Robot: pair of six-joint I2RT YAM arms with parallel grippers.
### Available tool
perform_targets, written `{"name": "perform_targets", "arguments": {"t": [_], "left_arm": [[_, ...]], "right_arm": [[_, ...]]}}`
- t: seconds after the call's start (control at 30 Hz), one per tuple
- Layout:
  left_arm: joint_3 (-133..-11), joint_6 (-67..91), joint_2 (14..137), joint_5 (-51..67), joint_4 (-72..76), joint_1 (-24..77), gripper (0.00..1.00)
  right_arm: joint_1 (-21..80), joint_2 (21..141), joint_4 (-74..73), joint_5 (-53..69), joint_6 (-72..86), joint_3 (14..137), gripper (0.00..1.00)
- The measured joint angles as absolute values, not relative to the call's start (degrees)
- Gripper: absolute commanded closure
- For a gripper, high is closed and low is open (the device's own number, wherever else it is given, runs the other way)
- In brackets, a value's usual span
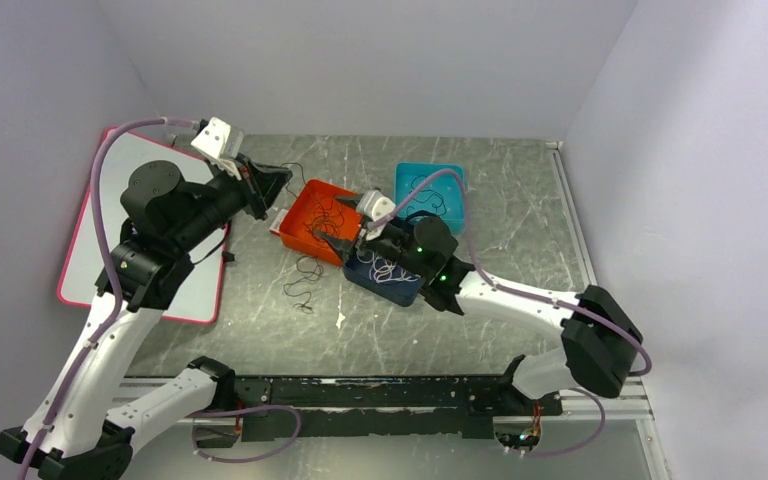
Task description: Untangle the cables
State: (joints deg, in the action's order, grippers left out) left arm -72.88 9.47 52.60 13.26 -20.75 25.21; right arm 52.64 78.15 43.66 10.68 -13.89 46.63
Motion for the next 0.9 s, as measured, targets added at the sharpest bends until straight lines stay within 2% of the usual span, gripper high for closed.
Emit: {"name": "perform_targets", "arguments": {"t": [0.37, 0.47, 0.8, 0.9], "left_arm": [[-72.4, 10.0, 52.5, 13.4, -20.2, 25.2, 0.93], [-72.4, 10.1, 52.5, 13.4, -19.9, 25.2, 0.93], [-71.6, 10.3, 52.3, 13.4, -19.5, 25.2, 0.93], [-71.3, 10.3, 52.2, 13.4, -19.5, 25.2, 0.93]], "right_arm": [[53.0, 88.3, 44.3, 7.2, -11.2, 51.3, 0.35], [53.0, 90.1, 44.8, 6.3, -11.1, 51.9, 0.40], [53.1, 91.6, 47.8, 4.9, -9.1, 52.8, 0.78], [53.1, 91.6, 48.2, 4.5, -8.7, 52.7, 0.94]]}}
